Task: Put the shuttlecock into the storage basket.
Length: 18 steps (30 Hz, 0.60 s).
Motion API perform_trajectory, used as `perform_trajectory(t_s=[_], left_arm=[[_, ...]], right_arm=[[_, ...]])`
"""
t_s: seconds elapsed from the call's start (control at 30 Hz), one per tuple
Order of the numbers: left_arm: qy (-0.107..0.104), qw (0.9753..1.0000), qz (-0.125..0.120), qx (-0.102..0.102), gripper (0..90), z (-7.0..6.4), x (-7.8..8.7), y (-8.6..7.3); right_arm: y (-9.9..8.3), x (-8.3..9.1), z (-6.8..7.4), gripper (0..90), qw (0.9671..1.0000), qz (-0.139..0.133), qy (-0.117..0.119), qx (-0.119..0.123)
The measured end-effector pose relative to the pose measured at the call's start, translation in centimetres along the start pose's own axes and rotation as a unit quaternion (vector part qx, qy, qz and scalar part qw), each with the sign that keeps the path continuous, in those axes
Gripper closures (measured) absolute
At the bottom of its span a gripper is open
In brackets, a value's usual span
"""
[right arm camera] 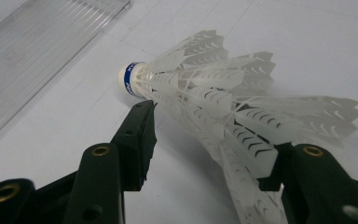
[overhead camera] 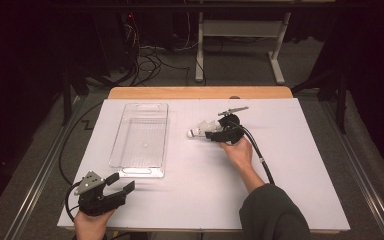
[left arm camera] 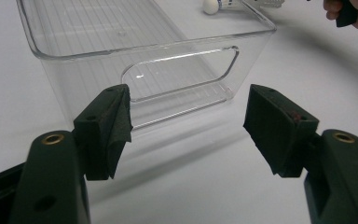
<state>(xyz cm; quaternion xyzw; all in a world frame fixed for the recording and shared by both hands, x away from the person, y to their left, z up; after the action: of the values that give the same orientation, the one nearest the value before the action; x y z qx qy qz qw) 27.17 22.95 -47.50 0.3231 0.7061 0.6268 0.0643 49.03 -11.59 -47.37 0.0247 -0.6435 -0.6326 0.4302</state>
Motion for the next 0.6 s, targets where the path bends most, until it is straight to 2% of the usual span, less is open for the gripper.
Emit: perform_trajectory(t_s=[0.43, 0.6], left_arm=[[0.0, 1.0, 0.0, 0.001, 32.5, 0.0, -0.01, 0.0], [0.0, 1.0, -0.001, 0.001, 32.4, 0.02, 0.02, 0.02]], right_arm=[[0.03, -0.56, 0.53, 58.2, 1.0, 0.006, 0.004, -0.001], [0.09, -0.74, 0.72, 64.2, 1.0, 0.008, 0.004, 0.0]])
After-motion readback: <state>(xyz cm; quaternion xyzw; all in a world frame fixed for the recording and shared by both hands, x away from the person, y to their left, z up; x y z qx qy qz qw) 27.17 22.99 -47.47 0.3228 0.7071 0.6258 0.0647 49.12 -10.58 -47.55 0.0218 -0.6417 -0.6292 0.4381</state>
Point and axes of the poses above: each handheld gripper's, and its own axes: x roughly backward along the jaws, y roughly out of its top, z roughly to its left, the point moved 4 cm from there along -x, roughly forward along the jaws, and after that the axes turned 13 degrees about -z, right-handed, at the moved point
